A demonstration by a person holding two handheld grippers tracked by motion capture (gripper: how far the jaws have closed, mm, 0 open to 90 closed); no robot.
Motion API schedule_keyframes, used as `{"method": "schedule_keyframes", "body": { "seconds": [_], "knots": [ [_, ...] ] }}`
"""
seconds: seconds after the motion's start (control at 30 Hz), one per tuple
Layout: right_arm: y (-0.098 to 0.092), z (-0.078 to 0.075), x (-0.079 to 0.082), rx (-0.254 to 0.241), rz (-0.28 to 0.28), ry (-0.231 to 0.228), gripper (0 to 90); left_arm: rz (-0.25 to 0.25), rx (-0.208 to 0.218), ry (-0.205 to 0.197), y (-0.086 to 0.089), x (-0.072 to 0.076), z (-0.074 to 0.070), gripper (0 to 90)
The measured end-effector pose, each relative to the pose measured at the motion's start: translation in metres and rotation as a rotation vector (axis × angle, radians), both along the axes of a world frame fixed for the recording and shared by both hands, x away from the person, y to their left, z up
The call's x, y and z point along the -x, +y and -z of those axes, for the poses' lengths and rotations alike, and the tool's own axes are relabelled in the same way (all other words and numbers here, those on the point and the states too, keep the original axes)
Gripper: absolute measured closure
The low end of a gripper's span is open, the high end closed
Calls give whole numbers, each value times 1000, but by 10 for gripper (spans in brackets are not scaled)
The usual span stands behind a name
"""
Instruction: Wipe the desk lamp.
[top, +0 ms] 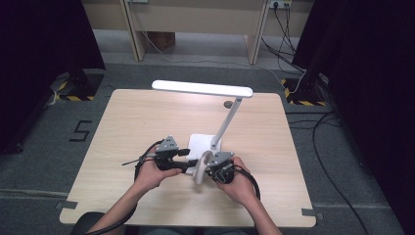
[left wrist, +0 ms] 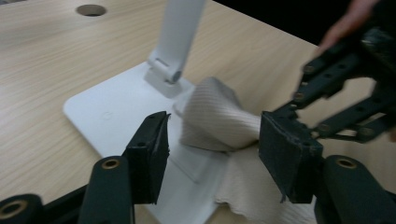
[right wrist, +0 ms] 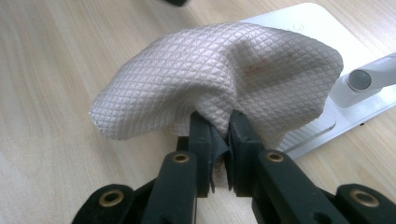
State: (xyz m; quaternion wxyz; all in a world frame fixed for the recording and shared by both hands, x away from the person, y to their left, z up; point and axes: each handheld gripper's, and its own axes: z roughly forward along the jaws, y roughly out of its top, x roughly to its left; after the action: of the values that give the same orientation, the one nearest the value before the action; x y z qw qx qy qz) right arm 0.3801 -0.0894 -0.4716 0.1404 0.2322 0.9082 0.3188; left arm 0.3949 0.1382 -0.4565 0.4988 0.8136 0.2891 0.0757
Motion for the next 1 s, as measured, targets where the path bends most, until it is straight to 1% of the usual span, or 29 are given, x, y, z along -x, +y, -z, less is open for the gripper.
{"method": "schedule_keyframes", "body": {
  "seconds": [0.03, 0.1, 0.17, 0.2, 0.23, 0.3, 0.33, 0.4, 0.53, 0.57, 0.63, 0.7, 0.83, 0.93, 1.0],
  "knots": [
    [0, 0, 0, -1, 3, -1, 826, 25, -6, 2, -2, 2, -2, 389],
    [1, 0, -1, -2, 3, 2, 826, 70, -2, 7, -6, 5, -2, 374],
    [1, 0, -3, 7, 2, 1, 826, 101, -21, 0, -10, 8, 0, 364],
    [1, -1, -3, 7, 1, 1, 826, 113, -41, -4, -12, 8, 1, 361],
    [1, -1, -3, 10, 0, -3, 826, 112, -46, -5, -14, 7, 4, 360],
    [1, -1, -4, 9, -5, -1, 826, 116, -81, -8, -15, 4, 10, 365],
    [1, -1, -4, 9, -9, -2, 826, 113, -83, -5, -15, 3, 12, 369],
    [1, 0, -4, 12, -10, 0, 826, 126, -79, -3, -16, 1, 15, 387],
    [2, 0, -4, 18, -16, -5, 826, 144, -58, -4, -16, -3, 16, 452],
    [2, 0, -4, 19, -16, -5, 826, 147, -50, 1, -16, -4, 17, 463],
    [3, 0, -4, 16, -23, -9, 826, 150, -22, 24, -15, -6, 20, 488],
    [4, 1, -4, 16, -23, -1, 825, 155, -19, 32, -15, -8, 21, 519],
    [4, 1, -4, 15, -24, -2, 825, 160, 8, 52, -14, -10, 22, 602],
    [4, 0, -4, 20, -32, -8, 824, 162, 25, 71, -14, -11, 22, 661],
    [5, -1, -4, 20, -37, -13, 823, 162, 26, 83, -14, -12, 21, 695]
  ]
}}
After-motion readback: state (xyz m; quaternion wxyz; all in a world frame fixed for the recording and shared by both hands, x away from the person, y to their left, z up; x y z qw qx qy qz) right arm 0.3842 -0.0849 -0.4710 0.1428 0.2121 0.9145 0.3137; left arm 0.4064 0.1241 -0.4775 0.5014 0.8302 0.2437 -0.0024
